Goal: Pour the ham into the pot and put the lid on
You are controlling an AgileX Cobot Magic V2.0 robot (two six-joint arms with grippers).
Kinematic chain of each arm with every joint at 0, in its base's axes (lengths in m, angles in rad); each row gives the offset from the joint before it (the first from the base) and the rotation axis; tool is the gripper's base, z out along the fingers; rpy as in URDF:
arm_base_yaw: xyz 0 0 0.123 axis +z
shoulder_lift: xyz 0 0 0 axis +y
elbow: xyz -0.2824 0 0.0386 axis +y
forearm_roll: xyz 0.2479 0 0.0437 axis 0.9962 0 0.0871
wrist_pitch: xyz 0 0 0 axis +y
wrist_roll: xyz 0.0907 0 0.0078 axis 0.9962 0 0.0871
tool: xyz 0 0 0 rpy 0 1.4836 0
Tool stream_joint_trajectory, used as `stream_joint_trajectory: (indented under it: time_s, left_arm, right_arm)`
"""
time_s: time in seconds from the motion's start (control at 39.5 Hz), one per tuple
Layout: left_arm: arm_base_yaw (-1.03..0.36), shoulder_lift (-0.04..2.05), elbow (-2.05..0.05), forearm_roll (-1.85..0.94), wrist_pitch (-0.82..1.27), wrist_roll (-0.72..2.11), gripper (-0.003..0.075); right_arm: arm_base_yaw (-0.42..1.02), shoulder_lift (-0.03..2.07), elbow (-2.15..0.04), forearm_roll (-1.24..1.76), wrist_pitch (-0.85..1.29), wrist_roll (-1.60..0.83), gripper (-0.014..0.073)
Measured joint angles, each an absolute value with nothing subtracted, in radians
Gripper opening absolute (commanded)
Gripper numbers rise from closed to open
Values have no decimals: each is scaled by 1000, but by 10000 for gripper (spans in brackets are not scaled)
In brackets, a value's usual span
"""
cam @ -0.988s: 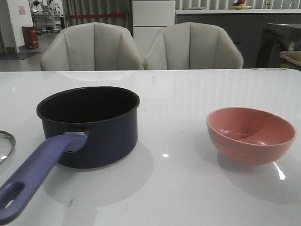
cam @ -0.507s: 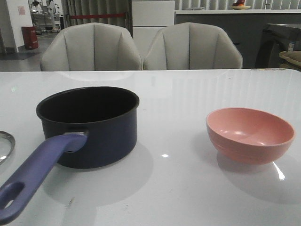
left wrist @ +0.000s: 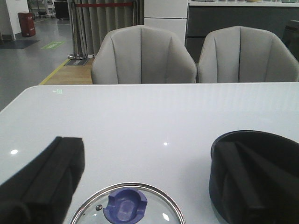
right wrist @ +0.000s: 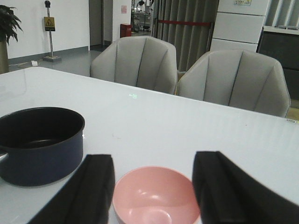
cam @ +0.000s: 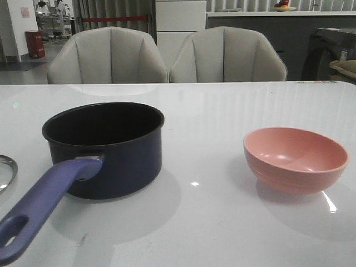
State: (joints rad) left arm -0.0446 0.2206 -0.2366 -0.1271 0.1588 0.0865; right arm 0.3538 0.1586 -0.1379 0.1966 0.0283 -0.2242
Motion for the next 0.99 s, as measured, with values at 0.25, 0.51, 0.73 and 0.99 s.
stream_joint_trajectory:
  time_s: [0.25, 0.51, 0.73, 0.99]
  left_arm:
    - [-45, 221, -237, -127, 159, 87, 594]
    - [-45, 221, -237, -127, 159, 87, 594]
    - [-45, 221, -237, -127, 159, 87, 594]
    - [-45, 221, -237, -127, 159, 87, 594]
  right_arm:
    - [354, 156, -138, 197, 21, -224, 133]
    - [354, 156, -138, 197, 21, -224, 136]
    - [354, 156, -138, 197, 21, -224, 136]
    - [354, 156, -138, 197, 21, -224, 136]
